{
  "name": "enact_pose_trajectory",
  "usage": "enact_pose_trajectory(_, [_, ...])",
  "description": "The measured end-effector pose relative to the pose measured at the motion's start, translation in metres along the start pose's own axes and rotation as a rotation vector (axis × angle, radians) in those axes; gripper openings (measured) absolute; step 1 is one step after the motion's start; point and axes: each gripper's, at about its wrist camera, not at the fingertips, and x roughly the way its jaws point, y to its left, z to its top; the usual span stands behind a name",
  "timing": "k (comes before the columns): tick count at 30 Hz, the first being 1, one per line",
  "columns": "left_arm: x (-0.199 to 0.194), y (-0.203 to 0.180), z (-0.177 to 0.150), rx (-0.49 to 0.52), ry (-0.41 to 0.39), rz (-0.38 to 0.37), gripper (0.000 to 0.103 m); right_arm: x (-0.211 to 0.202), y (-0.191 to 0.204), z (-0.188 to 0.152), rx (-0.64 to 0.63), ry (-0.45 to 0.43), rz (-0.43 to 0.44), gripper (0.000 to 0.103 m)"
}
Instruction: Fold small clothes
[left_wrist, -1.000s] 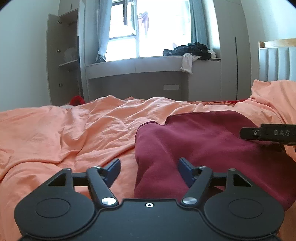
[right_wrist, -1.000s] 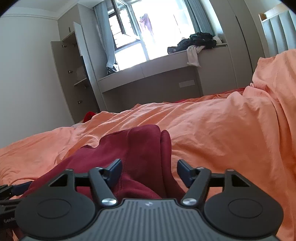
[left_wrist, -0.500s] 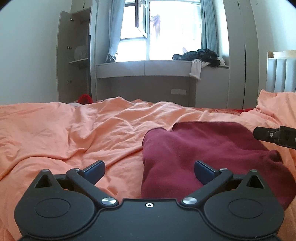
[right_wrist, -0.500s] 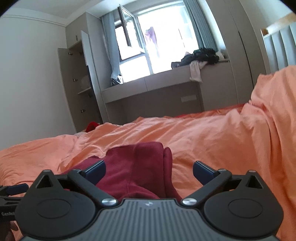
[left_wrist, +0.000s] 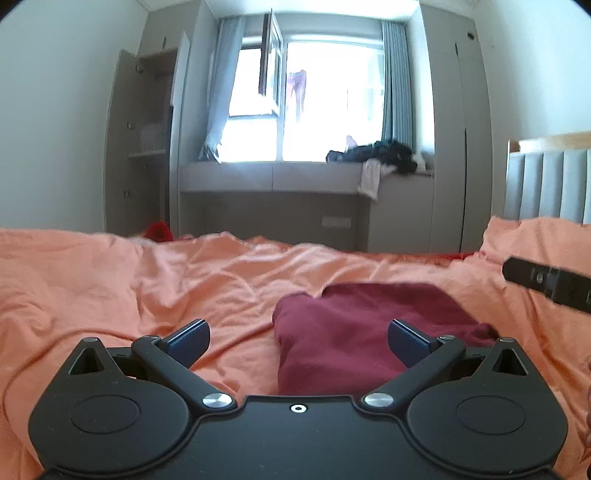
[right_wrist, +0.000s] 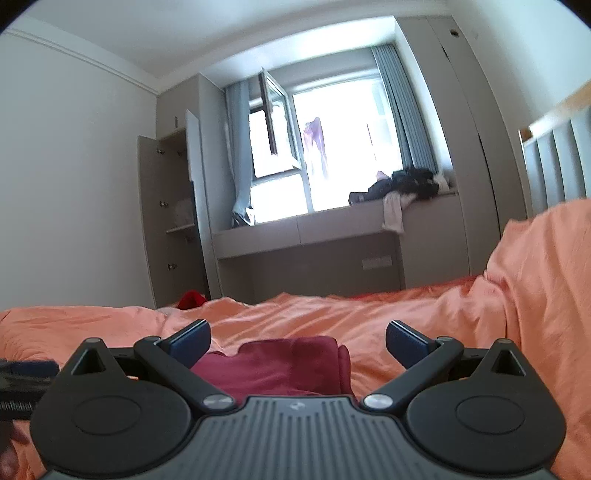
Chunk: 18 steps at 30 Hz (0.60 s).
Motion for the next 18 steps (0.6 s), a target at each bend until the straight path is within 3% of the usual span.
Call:
enact_pose_trajectory(7, [-0.047, 0.009, -0.001, -0.025, -0.045, 0.006, 0.102, -0.045, 0.015, -0.001, -0.024, -0.084, 0.001, 0.103])
enact_pose_trajectory(18, [-0.096, 0.028, -0.023, -0.039, -0.043, 0.024, 0.102, -0.098, 0.035, -0.020, -0.060, -0.123, -0.006, 0.103])
